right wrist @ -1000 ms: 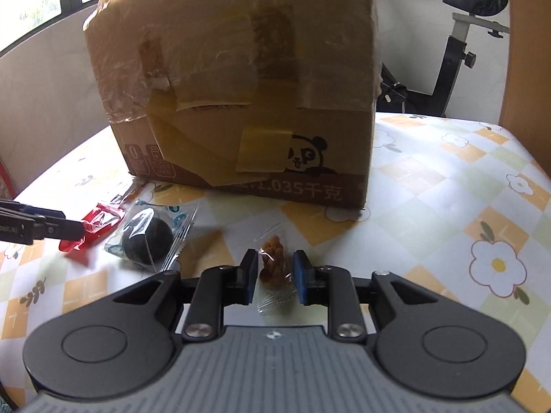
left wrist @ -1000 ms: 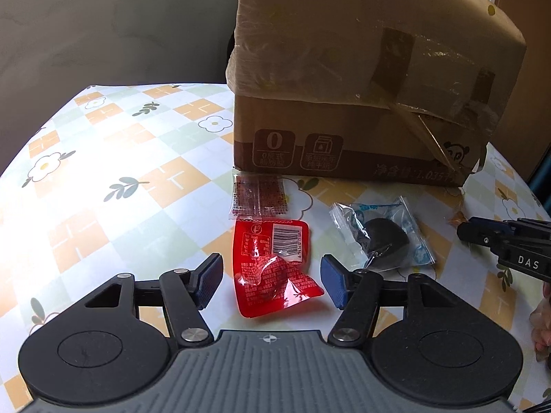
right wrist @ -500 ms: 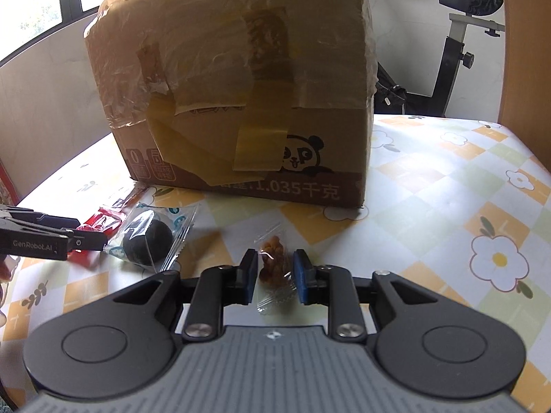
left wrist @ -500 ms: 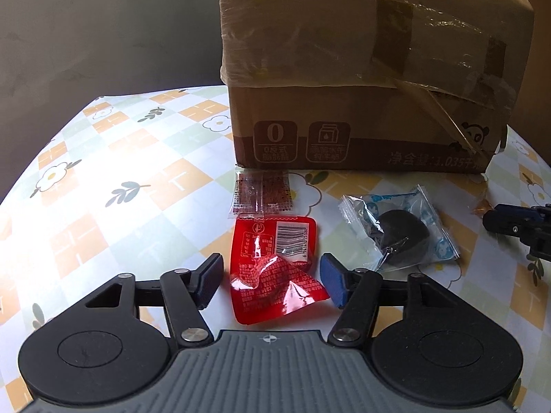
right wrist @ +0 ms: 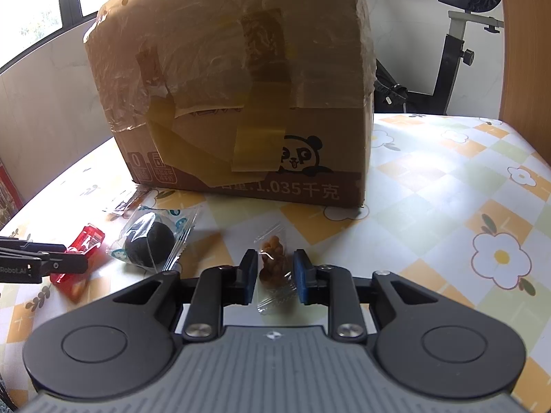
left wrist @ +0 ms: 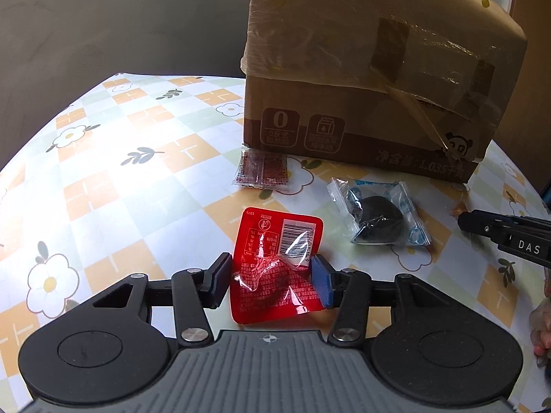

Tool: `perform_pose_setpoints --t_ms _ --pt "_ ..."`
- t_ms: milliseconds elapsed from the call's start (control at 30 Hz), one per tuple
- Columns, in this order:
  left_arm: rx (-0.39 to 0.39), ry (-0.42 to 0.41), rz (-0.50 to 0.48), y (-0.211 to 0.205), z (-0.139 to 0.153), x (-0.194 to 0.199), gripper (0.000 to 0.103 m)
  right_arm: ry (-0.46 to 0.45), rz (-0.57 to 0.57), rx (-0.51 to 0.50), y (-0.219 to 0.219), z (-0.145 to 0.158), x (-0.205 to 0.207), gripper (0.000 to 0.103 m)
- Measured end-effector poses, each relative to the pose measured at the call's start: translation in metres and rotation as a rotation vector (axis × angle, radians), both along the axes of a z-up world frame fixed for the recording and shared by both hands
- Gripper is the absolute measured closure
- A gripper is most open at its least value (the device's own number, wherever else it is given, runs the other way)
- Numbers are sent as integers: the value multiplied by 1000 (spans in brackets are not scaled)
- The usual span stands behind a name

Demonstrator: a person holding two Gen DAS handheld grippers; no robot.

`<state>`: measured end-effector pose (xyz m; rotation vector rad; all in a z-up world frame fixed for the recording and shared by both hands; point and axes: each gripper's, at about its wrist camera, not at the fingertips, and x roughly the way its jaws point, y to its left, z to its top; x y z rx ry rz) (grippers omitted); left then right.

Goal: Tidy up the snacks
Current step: 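Grasp the red candy packet with the left tool while the right tool grasps the clear brown-snack packet, then lift both held packets and carry them over the cardboard box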

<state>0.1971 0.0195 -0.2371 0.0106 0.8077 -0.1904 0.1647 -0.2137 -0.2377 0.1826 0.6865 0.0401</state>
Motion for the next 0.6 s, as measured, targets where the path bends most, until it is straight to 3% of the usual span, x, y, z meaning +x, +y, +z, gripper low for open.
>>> perform_pose_setpoints --t_ms 400,600 --pt "-28 -35 -2 -3 11 -18 50 -5 8 -23 2 3 -4 78" --pt "-49 -119 27 9 40 -14 50 -59 -14 8 -3 29 -21 78"
